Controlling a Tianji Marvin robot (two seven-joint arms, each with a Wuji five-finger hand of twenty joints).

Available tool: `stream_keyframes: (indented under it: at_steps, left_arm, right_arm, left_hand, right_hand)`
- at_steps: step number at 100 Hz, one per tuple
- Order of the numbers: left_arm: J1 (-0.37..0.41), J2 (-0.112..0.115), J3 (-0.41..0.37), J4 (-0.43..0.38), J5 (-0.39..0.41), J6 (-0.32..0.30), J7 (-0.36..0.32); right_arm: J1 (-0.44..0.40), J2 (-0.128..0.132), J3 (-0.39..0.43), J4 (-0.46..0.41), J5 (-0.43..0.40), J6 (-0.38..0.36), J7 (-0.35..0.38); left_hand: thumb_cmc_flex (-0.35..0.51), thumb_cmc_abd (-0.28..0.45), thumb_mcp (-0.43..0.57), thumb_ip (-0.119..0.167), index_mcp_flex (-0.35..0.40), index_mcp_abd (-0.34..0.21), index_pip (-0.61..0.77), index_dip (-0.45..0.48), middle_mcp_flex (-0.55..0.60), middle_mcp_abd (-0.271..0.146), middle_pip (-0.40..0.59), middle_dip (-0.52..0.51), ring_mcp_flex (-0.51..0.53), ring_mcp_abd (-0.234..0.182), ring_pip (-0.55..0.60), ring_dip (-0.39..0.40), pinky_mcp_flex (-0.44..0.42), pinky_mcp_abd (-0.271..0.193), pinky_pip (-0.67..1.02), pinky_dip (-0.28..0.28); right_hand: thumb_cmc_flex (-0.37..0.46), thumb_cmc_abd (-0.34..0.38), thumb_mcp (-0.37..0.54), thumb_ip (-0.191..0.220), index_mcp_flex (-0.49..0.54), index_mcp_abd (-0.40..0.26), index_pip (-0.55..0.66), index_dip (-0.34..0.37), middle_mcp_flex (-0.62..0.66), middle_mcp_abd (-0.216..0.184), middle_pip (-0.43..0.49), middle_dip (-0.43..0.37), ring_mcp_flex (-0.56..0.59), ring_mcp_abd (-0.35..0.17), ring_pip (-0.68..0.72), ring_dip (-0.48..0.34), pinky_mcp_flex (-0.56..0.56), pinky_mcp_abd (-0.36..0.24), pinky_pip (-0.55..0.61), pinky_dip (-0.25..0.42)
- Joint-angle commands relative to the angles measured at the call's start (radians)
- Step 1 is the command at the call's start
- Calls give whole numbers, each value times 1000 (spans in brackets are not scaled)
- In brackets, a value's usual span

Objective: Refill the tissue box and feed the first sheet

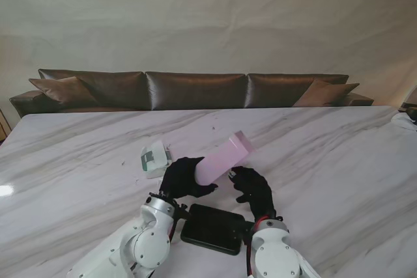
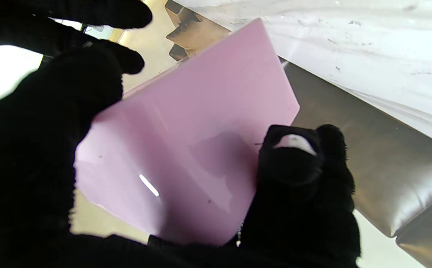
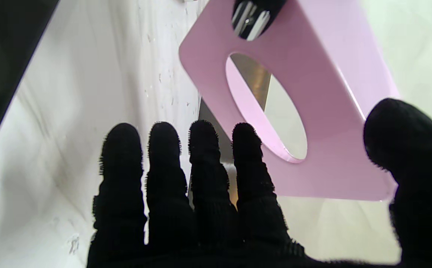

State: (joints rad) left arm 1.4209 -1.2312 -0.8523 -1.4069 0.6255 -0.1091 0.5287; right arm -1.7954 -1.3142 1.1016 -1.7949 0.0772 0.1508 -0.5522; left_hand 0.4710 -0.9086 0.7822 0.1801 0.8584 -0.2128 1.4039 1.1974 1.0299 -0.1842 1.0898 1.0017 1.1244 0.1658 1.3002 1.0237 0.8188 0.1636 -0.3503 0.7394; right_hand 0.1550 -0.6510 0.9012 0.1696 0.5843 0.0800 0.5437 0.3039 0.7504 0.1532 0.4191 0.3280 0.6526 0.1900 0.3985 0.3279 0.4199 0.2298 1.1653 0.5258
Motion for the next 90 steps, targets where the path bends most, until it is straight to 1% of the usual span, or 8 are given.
stream_keyframes:
  at_steps: [1,12,25,42,45,56,59,90]
  left_arm:
    - [-18,10,-6,-3,23,6,-20]
    - [-55,25,3,26,70,-5,-45]
    - [-112,39,35,82,123,-20,-62]
    - [-184,31,92,186,113,-47,-64]
    - [-197,29,104,205,112,-53,-62]
    - [-239,23,145,264,111,-72,-59]
    - [-250,21,155,278,110,-78,-58]
    - [-308,16,214,346,128,-89,-50]
  right_arm:
    - [-20,5,7,-13,-23,18,9]
    - [-38,5,17,-26,-59,28,-7]
    - [-59,7,30,-41,-98,36,-23]
    - [-77,6,44,-53,-120,42,-39]
    - [-79,6,46,-54,-123,44,-41]
    - [-83,5,50,-55,-129,48,-47]
    - [-83,5,51,-54,-130,47,-48]
    - [-67,2,56,-31,-106,43,-50]
  left_hand:
    - [120,123,316,93,21,30,42,15,141,28,150,47,61,-69,22,9,16,-16,2139,2]
    - [119,125,301,61,18,-1,32,18,128,17,139,51,43,-77,10,14,-7,-30,2125,8]
    - [108,125,302,1,14,-42,19,31,118,-2,125,53,27,-92,0,18,-20,-50,2116,15]
    - [103,121,298,-55,16,-63,8,38,109,-4,117,51,5,-91,-14,16,-48,-52,2103,15]
    - [104,119,304,-88,17,-67,3,41,106,-6,112,51,-2,-90,-19,16,-57,-52,2097,16]
    - [99,112,300,-111,19,-84,-5,41,100,-11,104,47,-15,-92,-24,14,-72,-56,2091,17]
    - [97,110,313,-144,21,-88,-10,47,100,-11,103,48,-20,-92,-27,12,-77,-57,2087,18]
    - [94,46,287,-245,7,-141,-60,61,58,-27,57,22,-78,-104,-74,-12,-139,-73,2045,12]
  right_hand:
    - [-26,-18,6,9,-15,-18,11,-10,-26,3,5,-19,-6,3,-8,-16,-6,23,-6,-3]
    - [-23,-19,6,7,-9,-16,16,-11,-23,5,11,-23,-2,6,-4,-18,-4,25,-6,-1]
    - [-23,-14,5,5,-1,-18,21,-13,-15,1,17,-26,4,7,1,-19,0,26,-6,2]
    - [-20,-10,4,4,8,-19,24,-14,-8,1,21,-28,9,7,4,-20,2,27,-6,5]
    - [-20,-9,4,4,11,-18,25,-14,-8,1,22,-29,11,7,5,-20,3,28,-6,5]
    - [-18,-7,3,3,16,-15,26,-15,-4,1,23,-29,14,7,5,-20,4,29,-6,6]
    - [-18,-7,3,3,17,-14,26,-15,-3,2,23,-29,13,7,5,-21,5,29,-6,7]
    - [-13,-2,-2,3,24,-9,26,-15,0,2,26,-28,17,9,8,-20,6,31,-5,9]
